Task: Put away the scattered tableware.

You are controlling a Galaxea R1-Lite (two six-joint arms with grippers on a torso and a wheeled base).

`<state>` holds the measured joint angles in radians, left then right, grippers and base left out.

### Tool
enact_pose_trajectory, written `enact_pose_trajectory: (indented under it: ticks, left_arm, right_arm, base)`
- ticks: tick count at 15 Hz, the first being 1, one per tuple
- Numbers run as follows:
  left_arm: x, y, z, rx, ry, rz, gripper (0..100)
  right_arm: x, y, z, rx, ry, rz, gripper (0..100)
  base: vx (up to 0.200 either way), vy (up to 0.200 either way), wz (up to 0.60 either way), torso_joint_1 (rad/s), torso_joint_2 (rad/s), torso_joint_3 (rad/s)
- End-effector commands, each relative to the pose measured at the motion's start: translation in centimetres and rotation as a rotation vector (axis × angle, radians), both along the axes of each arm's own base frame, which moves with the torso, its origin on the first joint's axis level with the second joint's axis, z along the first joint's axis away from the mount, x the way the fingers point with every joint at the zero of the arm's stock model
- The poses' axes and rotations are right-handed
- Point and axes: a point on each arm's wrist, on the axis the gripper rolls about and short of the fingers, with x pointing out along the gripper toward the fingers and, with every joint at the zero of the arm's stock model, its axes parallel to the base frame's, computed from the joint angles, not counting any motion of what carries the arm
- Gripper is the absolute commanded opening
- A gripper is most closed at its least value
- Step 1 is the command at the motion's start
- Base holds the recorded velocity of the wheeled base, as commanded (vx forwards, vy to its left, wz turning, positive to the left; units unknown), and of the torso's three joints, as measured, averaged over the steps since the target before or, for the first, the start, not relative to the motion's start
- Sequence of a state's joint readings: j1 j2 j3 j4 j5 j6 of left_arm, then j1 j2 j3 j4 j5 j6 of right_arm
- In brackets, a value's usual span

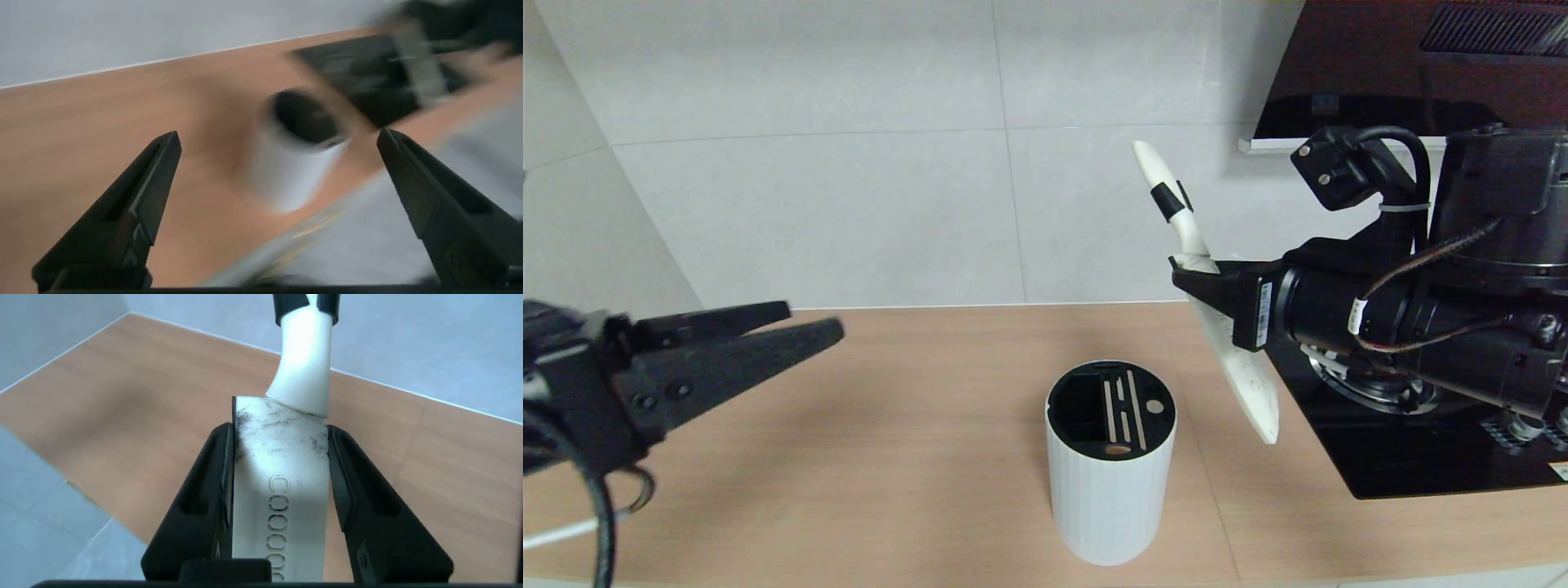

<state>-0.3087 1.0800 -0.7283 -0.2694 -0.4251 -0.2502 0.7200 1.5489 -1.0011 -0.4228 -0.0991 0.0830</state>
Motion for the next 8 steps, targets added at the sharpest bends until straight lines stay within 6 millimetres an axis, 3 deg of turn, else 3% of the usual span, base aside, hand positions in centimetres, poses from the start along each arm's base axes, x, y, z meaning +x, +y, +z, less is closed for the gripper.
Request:
enact_pose_trajectory:
  ticks: [1,4,8]
  left_arm:
    - [3.8,-4.1,-3.4,-0.070,0.176,-0.129,100]
    - [5.8,-6.6,-4.0,-0.249,0.236,-0.183,100]
    - [8.5,-8.8,-5.4,-0.295,0.115,-0.166,100]
  right_arm:
    - [-1.0,1.1,-0.3,-0.007,0.007,0.047,0]
    - [-2.4,3.8,-1.1,0.008,0.028,0.064,0]
    - [-3.8,5.3,-1.2,0.024,0.022,0.059,0]
  base:
    - [0.000,0.000,0.00,0.000,0.00,0.000]
    - [0.000,0.000,0.00,0.000,0.00,0.000]
    - [0.000,0.000,0.00,0.000,0.00,0.000]
